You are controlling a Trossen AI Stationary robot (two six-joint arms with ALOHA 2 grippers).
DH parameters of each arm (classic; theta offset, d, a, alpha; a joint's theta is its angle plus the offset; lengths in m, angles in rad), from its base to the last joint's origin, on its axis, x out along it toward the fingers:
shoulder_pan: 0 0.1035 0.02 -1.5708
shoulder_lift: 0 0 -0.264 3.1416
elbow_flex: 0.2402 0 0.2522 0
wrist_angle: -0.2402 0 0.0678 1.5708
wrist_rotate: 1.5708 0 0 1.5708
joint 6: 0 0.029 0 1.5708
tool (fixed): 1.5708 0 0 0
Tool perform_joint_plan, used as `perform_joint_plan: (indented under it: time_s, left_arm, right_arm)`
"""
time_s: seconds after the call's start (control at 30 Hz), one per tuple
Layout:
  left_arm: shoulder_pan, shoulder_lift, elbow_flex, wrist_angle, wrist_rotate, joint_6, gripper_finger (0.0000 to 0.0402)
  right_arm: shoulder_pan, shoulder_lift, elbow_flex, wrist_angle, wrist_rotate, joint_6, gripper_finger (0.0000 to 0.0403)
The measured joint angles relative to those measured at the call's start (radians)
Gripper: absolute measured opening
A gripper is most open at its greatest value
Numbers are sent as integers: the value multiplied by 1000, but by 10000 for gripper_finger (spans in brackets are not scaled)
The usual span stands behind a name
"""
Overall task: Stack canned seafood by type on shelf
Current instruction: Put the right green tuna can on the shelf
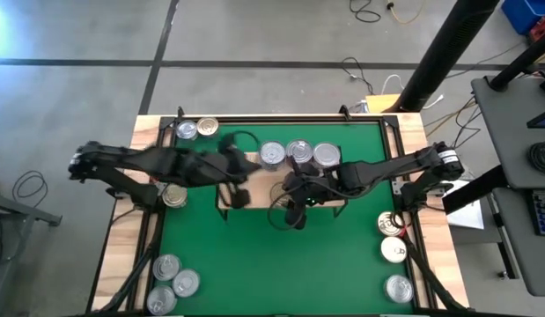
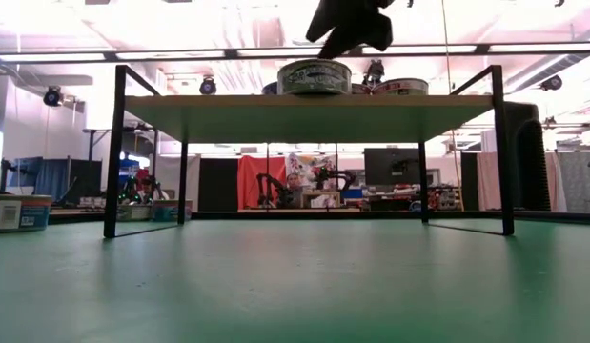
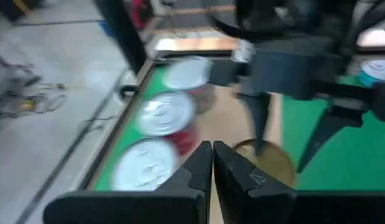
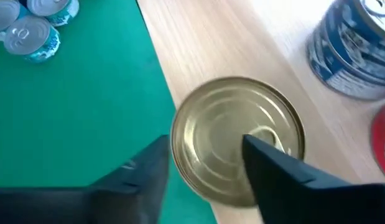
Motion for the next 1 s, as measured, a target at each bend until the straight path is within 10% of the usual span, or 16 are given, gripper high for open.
perform_joint_plan:
  time_s: [0.37,1.0]
  left_arm:
    - [-8,-327,-172,-26,9,-142,0]
    - [-24,-428,-216,-34,68,-142,0]
  right_arm:
    - [-8,37,0,-41,2,-77,18]
    - [-8,-62,-2,-698,66,-43,13]
